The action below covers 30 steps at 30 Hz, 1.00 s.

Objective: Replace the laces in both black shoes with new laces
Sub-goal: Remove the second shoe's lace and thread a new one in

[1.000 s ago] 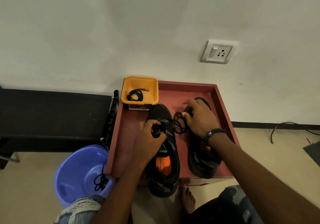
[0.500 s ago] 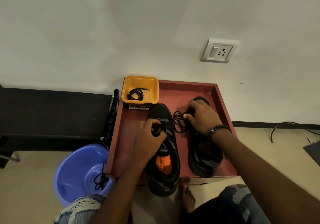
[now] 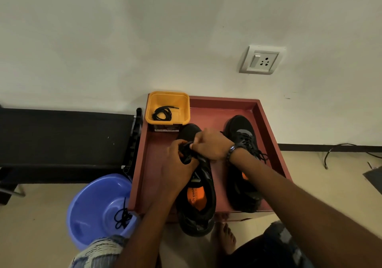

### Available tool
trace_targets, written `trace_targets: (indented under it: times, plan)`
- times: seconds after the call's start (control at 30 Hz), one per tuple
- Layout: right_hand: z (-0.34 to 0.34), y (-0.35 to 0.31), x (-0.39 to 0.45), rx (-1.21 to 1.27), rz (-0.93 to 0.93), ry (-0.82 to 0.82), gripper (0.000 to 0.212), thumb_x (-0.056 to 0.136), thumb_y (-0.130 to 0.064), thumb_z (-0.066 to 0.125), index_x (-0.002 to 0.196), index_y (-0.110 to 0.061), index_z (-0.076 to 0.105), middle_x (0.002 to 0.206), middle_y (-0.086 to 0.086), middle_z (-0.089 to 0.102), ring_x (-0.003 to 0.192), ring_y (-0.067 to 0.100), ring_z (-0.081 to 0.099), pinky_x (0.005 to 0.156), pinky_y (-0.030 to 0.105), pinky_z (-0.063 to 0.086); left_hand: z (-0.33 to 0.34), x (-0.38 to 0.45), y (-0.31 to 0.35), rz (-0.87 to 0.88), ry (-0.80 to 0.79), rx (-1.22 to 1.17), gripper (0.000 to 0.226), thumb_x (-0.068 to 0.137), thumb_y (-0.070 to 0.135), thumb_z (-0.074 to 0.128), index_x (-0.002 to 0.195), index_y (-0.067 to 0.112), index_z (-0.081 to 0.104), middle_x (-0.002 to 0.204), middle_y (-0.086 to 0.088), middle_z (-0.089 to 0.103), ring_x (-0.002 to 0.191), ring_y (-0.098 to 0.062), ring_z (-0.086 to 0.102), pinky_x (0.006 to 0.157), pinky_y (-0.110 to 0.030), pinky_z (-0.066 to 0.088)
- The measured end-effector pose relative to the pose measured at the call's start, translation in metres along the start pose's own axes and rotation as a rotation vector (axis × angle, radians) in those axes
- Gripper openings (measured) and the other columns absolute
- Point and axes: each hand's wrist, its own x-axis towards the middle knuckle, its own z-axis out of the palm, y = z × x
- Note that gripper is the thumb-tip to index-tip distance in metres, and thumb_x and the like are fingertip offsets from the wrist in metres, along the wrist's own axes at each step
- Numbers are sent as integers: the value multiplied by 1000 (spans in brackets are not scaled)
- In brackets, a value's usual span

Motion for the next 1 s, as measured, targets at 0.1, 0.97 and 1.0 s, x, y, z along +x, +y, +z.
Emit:
trace_targets:
  times: [0.1,0.97,1.0]
  plan:
    - [-16,5,-8,759,89,-55,15,93,-30,62,88,-17,65,97,5,66,97,24,64,96,40,50,-2,1,0,-21,32,14,53,82,25,75,129,26,49,113,1,55,93,-7,58,73,-20,52]
    - [-136,-27,-74,1191,-367,332,21,95,-20,61,115,-14,63,75,-17,63,55,4,46,85,29,54,6,-2,0,-3,57,40,46,80,27,73,121,27,54,108,3,54,93,-10,61,79,-36,59]
    - [-131,-22,-72,1053,-294,337,23,95,-25,61,115,-13,64,81,-14,63,58,4,48,79,27,54,6,-1,0,0,56,51,46,79,28,73,121,27,54,108,3,56,93,-10,61,79,-35,59]
